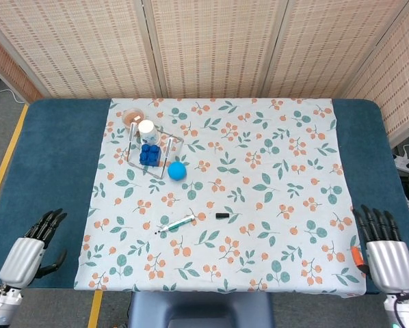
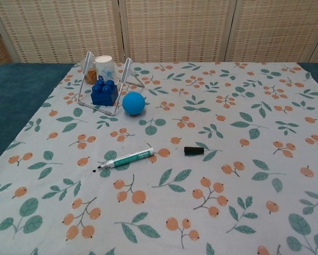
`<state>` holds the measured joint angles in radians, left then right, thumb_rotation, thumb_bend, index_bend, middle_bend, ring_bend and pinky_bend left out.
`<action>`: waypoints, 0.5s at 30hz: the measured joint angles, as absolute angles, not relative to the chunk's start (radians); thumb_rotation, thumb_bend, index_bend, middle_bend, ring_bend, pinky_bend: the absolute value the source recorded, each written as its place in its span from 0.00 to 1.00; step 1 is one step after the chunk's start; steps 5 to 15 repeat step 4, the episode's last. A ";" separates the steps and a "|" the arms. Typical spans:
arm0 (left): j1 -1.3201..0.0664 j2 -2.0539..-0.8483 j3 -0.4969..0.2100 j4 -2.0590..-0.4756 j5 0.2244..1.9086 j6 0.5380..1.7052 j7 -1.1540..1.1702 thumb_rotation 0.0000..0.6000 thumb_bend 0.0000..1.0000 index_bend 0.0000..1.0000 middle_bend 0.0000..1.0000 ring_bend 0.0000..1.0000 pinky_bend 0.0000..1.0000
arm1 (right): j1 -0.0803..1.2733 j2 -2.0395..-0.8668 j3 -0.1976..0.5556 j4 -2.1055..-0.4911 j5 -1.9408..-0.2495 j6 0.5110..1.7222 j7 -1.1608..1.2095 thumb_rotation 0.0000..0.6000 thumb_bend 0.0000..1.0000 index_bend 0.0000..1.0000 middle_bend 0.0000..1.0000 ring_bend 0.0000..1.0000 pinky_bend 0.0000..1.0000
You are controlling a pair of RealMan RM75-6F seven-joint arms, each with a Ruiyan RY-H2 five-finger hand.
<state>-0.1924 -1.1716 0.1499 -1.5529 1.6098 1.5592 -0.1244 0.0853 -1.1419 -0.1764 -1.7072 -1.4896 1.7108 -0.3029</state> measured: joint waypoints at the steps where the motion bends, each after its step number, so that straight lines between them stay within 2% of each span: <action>1: -0.183 -1.167 0.151 -1.543 1.611 1.551 -0.126 1.00 0.41 0.00 0.00 0.00 0.19 | 0.071 -1.134 -0.176 -1.690 -1.495 1.716 -0.275 1.00 0.28 0.00 0.00 0.00 0.00; 15: -0.168 -1.163 0.145 -1.531 1.611 1.525 -0.104 1.00 0.42 0.00 0.00 0.00 0.19 | 0.048 -1.121 -0.176 -1.669 -1.529 1.725 -0.242 1.00 0.28 0.00 0.00 0.00 0.00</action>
